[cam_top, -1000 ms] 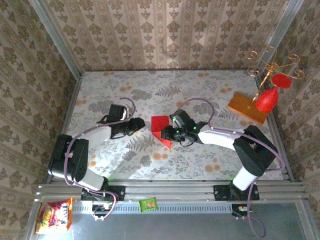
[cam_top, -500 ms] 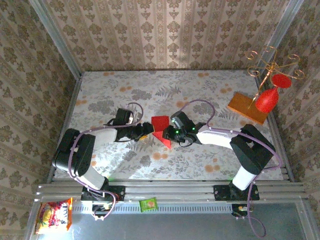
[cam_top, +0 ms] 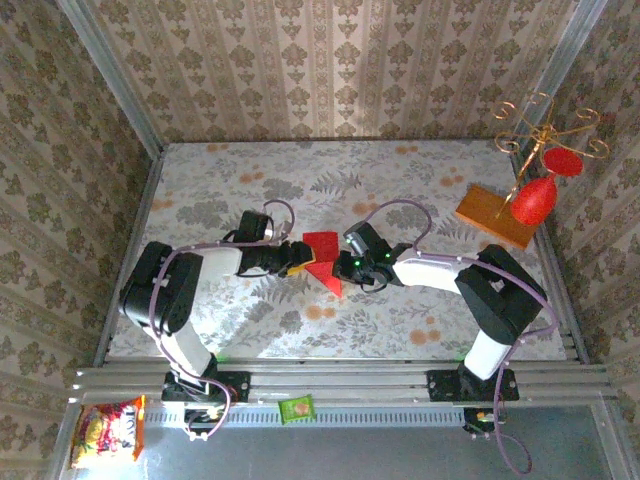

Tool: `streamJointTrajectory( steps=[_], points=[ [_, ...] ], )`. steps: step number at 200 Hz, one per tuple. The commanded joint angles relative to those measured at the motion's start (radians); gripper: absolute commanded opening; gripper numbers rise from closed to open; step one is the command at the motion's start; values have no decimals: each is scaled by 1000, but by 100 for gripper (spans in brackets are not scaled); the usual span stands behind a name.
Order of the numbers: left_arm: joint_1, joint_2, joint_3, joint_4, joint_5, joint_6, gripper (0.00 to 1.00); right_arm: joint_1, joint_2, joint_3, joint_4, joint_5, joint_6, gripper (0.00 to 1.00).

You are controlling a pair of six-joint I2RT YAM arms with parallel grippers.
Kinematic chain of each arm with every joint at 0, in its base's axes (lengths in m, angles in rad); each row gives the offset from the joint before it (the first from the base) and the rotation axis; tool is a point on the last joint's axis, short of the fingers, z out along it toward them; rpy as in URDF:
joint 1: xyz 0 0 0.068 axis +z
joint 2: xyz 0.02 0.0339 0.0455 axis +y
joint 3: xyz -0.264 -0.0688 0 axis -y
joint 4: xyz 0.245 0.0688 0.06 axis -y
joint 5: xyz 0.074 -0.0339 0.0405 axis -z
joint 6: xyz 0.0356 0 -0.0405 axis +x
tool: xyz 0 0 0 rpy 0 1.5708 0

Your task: Fold a paper plane with a square sheet of paper (pick it up from the middle)

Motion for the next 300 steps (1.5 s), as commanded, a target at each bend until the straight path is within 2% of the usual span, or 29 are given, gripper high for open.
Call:
streamJointTrajectory(
  steps=[1,65,108,139,195,227,246,273,300],
  points=[
    [13,28,23,2,33,12,53,-9,11,10,-33,28,-8,17],
    [32,-4,11,-40,-15,30,53,-13,23,15,-47,30,-12,16],
    [28,11,13,-39,-1,28,53,-13,40,25,-51,26,-15,16],
    [22,17,21,-22,33,31,49,-13,48,25,-56,30,-16,16],
    [17,34,11,113,185,-10,48,-14,50,20,-59,33,-13,15],
    [19,37,14,130,212,1,46,-14,49,18,-57,34,-13,15],
    [17,51,31,102,212,37,45,-14,49,16,-57,34,-15,15],
    [-1,84,85,-46,151,129,40,-16,50,18,-61,33,-17,15],
    [-14,105,115,-67,144,148,36,-16,48,16,-62,34,-18,15]
  ],
)
